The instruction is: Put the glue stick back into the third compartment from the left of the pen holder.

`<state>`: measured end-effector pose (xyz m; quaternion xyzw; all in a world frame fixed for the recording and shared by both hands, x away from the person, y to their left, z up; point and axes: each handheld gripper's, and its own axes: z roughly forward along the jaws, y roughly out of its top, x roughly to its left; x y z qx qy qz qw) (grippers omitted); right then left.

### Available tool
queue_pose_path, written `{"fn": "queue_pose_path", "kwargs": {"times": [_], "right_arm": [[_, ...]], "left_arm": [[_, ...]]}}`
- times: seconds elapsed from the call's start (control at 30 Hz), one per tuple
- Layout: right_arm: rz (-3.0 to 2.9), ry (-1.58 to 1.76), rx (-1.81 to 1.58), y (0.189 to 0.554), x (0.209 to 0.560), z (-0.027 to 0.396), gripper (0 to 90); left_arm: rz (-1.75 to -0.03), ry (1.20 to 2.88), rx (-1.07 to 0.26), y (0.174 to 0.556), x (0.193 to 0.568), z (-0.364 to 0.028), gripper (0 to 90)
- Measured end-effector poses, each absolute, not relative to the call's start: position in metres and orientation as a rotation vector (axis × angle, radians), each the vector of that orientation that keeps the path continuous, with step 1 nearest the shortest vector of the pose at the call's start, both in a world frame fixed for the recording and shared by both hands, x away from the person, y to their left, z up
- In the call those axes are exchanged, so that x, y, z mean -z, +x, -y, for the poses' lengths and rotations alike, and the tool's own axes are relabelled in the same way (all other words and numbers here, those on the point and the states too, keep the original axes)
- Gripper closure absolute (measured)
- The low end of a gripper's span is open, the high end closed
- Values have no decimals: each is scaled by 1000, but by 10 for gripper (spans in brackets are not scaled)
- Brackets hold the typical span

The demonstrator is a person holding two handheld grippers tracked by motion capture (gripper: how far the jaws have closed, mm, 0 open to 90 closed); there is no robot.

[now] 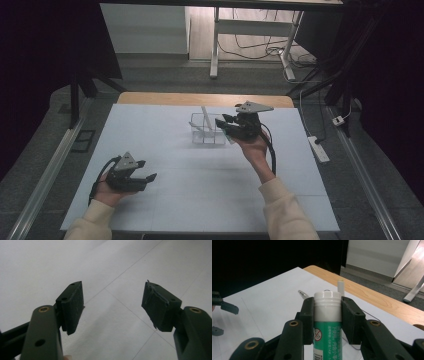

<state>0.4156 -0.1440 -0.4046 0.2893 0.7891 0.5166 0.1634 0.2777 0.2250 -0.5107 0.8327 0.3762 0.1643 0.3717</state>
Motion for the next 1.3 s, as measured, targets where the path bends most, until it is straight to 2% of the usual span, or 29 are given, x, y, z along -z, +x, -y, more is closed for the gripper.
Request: {"fn": "queue_pose_path", "kwargs": {"times": [1.3], "right_arm": [[-2169, 891, -1463, 458, 398, 134, 646]], "left_arm": [[-974, 2120, -416, 278, 510, -228, 340]]}}
